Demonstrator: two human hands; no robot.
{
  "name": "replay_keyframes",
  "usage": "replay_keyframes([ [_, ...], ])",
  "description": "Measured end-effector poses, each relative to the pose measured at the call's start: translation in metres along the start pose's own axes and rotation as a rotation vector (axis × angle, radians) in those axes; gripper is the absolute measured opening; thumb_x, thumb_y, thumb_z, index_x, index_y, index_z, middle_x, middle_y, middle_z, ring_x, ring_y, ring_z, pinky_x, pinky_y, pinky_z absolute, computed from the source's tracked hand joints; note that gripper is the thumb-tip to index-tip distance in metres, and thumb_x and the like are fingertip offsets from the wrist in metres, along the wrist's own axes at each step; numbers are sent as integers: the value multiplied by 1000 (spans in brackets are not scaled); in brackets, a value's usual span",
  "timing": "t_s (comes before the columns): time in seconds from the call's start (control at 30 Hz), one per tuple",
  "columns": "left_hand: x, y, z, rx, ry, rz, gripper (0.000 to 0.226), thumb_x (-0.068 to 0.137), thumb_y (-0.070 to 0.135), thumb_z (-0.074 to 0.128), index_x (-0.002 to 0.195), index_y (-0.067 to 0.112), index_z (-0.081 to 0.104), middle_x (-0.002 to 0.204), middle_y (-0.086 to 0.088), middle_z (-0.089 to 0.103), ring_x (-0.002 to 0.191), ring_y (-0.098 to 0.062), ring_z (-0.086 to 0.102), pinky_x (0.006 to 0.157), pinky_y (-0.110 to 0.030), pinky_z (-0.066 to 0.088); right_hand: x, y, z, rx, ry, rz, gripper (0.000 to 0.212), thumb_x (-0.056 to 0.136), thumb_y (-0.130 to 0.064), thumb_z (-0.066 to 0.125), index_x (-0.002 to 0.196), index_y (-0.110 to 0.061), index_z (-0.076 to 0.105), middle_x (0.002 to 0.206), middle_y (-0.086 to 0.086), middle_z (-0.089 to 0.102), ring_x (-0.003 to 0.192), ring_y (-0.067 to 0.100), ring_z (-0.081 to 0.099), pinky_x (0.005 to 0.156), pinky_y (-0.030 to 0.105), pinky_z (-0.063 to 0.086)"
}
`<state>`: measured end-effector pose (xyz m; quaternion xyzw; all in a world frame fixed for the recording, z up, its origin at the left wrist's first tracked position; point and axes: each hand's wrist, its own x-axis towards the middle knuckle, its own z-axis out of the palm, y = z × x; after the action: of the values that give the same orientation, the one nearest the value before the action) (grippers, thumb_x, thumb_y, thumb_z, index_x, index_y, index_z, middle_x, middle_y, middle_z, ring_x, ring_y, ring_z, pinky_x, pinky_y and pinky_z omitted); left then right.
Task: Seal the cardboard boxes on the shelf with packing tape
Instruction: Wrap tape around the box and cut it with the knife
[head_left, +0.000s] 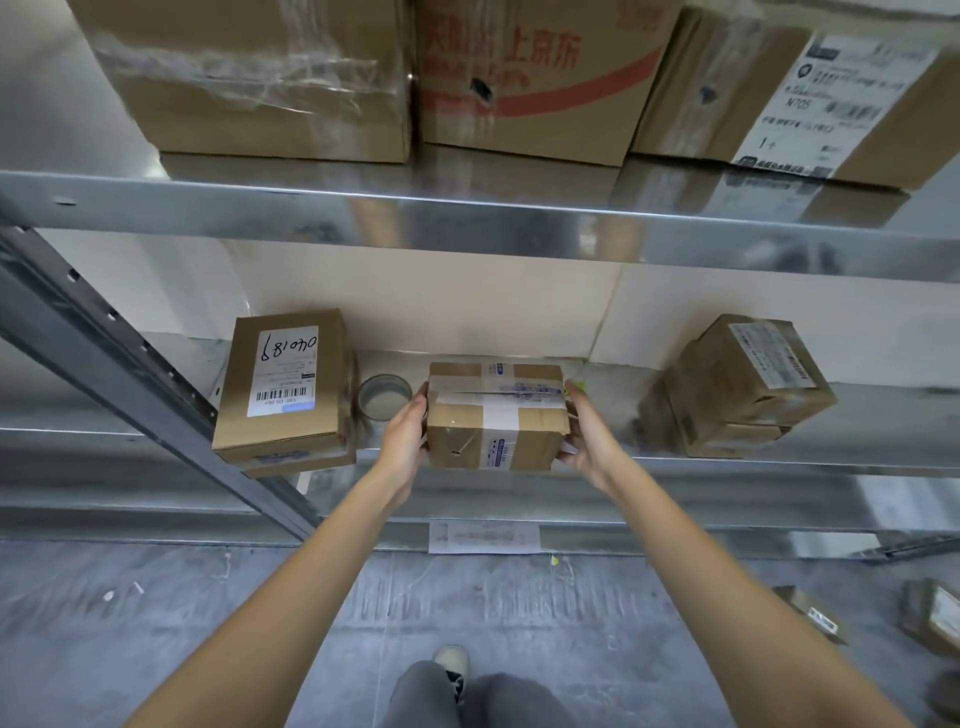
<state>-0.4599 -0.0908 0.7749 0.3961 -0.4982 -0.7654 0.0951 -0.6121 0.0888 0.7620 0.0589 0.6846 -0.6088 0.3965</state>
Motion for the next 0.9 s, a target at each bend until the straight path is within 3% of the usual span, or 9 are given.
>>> replay_keyframes([
  [0.1, 5, -4, -2, 20, 17, -27, 42, 106, 30, 36, 147, 23, 41, 139, -2, 54, 128, -20, 50, 99, -31, 41, 0, 5, 1, -12, -30, -11, 59, 88, -62, 51, 128, -20, 57, 110, 2, 69, 101, 17, 64, 91, 38, 52],
  [0.17, 6, -7, -3, 27, 35, -53, 44, 105, 32, 37, 148, 23, 40, 143, -4, 52, 132, -21, 47, 104, -33, 39, -2, 8, 3, -18, -19, -13, 69, 78, -69, 58, 130, -24, 55, 120, 4, 66, 115, 23, 59, 102, 44, 47],
  [0.3, 0, -11, -2, 36, 2, -88, 48, 106, 33, 33, 152, 20, 30, 149, -5, 43, 139, -22, 38, 112, -34, 31, -10, 10, 5, -3, -52, -31, 87, 61, -82, 58, 131, -29, 54, 128, 0, 62, 119, 19, 56, 105, 46, 44],
  [0.37, 2, -12, -4, 85, -12, -84, 49, 106, 36, 31, 152, 21, 29, 150, -4, 42, 140, -23, 37, 115, -38, 28, -16, 9, 2, -25, -61, -40, 76, 74, -80, 45, 132, -31, 52, 131, -2, 58, 122, 18, 51, 108, 46, 40],
  [0.47, 8, -21, -16, 178, 1, -105, 53, 101, 53, 34, 144, 24, 45, 141, -7, 54, 128, -25, 50, 113, -46, 35, -19, 13, -10, -34, -68, -63, 67, 91, -70, 26, 139, -27, 46, 130, 1, 55, 122, 19, 49, 105, 44, 39],
  [0.57, 0, -30, -29, 215, 0, -136, 51, 100, 58, 30, 130, 25, 54, 128, -6, 61, 121, -24, 54, 109, -44, 39, -20, 21, -14, -76, -77, -34, 54, 94, -63, 34, 128, -27, 55, 124, 9, 62, 107, 23, 58, 90, 38, 47],
  [0.63, -7, -34, -31, 197, 18, -145, 50, 101, 56, 25, 126, 25, 56, 119, -5, 64, 115, -23, 57, 108, -43, 40, -18, 26, -9, -135, -122, 6, 59, 89, -66, 43, 126, -23, 59, 121, 10, 65, 105, 26, 62, 92, 39, 50],
  [0.77, -7, -27, -28, 213, 26, -136, 61, 100, 58, 22, 146, 21, 39, 138, -3, 53, 129, -24, 47, 114, -44, 32, -8, 21, 7, -181, -103, 53, 56, 93, -62, 41, 120, -17, 60, 116, 9, 67, 99, 22, 64, 76, 30, 51],
  [0.9, 6, -20, -27, 281, 52, -159, 86, 87, 77, 26, 154, 24, 22, 159, 1, 25, 145, -24, 25, 120, -47, 18, 6, 12, 15, -237, -69, 79, 52, 98, -58, 34, 119, -17, 58, 110, 9, 66, 98, 24, 61, 81, 33, 49],
])
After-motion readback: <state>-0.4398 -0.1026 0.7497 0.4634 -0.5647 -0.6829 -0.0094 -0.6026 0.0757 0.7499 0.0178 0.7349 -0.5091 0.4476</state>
